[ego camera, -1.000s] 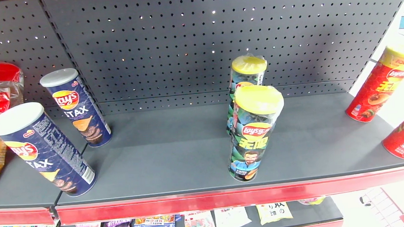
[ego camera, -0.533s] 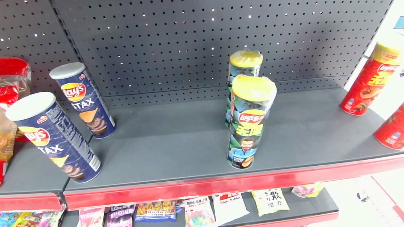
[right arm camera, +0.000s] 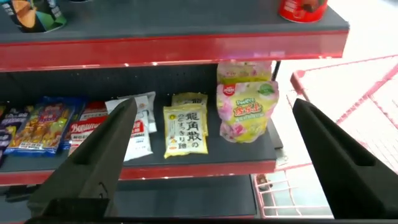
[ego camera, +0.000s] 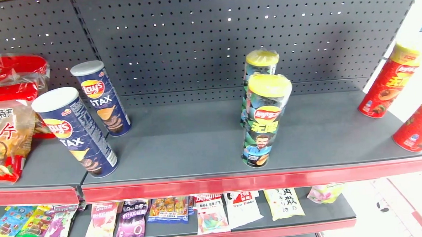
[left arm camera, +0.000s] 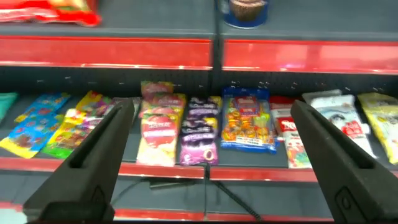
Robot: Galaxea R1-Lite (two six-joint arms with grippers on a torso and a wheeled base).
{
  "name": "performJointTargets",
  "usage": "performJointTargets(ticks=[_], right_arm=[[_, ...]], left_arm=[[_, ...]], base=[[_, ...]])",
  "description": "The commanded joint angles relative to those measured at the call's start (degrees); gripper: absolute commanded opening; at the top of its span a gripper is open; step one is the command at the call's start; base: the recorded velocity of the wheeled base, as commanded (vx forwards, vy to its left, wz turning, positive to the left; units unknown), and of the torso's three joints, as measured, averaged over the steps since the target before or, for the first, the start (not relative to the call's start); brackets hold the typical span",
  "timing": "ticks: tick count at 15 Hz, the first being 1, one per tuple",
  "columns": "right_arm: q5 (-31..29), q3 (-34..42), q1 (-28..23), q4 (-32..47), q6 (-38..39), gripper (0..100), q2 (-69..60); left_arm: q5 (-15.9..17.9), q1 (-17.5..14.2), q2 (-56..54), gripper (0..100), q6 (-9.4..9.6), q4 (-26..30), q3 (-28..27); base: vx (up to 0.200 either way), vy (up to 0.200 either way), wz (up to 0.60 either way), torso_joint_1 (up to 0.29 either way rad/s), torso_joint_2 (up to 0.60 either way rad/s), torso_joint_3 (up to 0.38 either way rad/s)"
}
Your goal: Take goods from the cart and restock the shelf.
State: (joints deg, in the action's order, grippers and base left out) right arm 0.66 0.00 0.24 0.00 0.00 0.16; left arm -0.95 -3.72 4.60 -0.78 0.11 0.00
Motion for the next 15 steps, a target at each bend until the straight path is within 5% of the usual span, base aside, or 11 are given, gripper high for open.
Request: performJointTargets(ticks=[1,15], right_arm=[[0.04,0.00,-0.07,0.00,0.00,100,-0.07],[0.04,0.00,-0.07,0.00,-0.26,100,-0.07]], left_arm=[[-0.02,0.03,0.24,100,-0.01,0.07,0.00],[-0.02,0.03,0.24,100,-0.01,0.07,0.00]], base=[[0.000,0.000,0.00,0.000,0.00,0.000],[0.000,0.000,0.00,0.000,0.00,0.000]])
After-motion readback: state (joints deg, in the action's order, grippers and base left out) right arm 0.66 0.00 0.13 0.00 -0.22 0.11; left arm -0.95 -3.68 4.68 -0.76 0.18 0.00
